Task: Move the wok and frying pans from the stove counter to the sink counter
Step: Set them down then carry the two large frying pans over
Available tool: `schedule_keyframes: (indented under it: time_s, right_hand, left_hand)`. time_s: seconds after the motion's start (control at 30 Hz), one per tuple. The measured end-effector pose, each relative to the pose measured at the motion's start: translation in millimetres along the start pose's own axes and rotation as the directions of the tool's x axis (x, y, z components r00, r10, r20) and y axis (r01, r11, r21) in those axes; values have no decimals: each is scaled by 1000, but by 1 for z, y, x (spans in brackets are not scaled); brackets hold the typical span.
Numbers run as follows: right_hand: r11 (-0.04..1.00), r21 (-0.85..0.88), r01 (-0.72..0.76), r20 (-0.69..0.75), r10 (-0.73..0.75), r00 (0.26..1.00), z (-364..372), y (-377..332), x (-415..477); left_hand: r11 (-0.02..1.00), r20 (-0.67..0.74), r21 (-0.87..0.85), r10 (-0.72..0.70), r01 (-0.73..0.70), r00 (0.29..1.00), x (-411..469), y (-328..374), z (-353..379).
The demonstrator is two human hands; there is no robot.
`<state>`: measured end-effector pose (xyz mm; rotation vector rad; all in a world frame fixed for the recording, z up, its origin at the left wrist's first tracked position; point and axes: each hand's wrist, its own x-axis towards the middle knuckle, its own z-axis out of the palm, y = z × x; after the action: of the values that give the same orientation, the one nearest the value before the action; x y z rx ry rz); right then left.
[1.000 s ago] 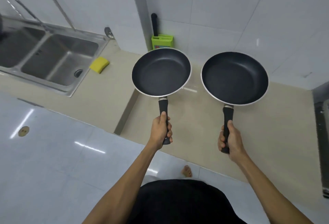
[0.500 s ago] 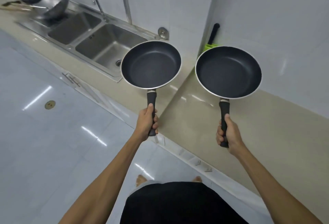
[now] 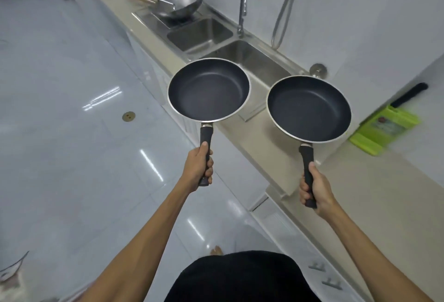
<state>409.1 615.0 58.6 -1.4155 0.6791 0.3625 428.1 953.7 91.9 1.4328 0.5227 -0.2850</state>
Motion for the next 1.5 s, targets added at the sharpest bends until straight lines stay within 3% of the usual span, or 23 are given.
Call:
schedule_keyframes:
  time_s: [0.33,1.03,1.5]
  right_hand:
    - [990,-141,3,128,15,992,129,-50,100]
    - [964,-263,26,265,47,963,433,-242,289]
    - [975,-220,19,258,40,965,723,-300,375]
  left_hand:
    - [998,-137,-66,3,-12,991,100,31,-99]
    - [992,-284,-121,-20,-16,959,350,193,-276]
    - [997,-276,-80,-24,2,961,519,319,-498]
